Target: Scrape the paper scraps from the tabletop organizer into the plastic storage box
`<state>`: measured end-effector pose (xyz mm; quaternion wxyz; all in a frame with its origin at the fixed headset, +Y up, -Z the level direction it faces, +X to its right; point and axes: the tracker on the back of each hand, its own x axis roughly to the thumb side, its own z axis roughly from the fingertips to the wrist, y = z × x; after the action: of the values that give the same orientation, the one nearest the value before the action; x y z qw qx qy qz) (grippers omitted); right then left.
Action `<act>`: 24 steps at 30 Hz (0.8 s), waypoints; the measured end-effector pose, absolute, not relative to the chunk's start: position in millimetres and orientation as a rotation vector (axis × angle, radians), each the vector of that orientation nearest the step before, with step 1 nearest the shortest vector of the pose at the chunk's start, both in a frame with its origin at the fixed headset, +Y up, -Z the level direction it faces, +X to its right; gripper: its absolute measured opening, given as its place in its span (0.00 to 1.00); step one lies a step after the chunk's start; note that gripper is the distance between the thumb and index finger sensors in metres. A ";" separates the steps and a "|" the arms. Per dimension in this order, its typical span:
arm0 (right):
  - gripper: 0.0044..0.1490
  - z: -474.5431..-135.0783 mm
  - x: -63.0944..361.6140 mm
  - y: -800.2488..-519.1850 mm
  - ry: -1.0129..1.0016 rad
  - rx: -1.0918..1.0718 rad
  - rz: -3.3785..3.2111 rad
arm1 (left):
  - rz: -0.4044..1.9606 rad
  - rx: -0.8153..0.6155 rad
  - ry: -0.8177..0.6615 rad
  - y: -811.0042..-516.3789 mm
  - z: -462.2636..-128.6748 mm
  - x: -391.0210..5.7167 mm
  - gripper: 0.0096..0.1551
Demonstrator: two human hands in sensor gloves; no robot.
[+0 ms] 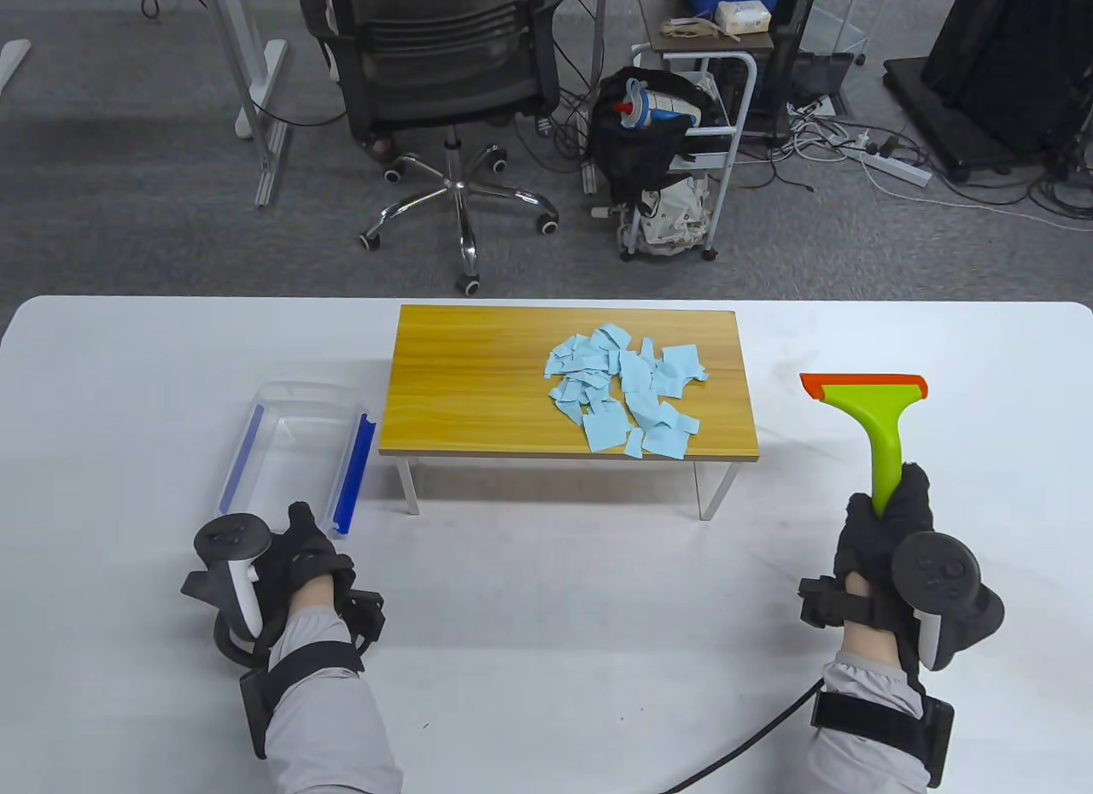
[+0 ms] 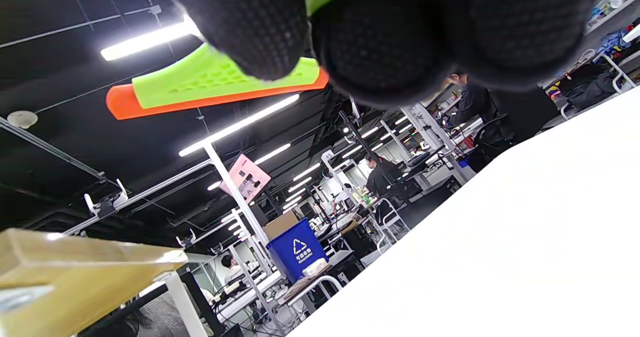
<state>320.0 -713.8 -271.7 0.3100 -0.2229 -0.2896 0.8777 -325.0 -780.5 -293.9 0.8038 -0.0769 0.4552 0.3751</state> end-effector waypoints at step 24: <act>0.41 -276.4 310.3 -714.9 -0.710 -0.554 2.300 | 1.582 0.325 0.622 -707.3 -257.2 -360.0 0.39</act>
<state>310.3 -714.9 -276.4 0.3296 -0.2118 -0.2715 0.8791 -360.0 -707.3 -257.2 0.6482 0.1429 0.2737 0.6961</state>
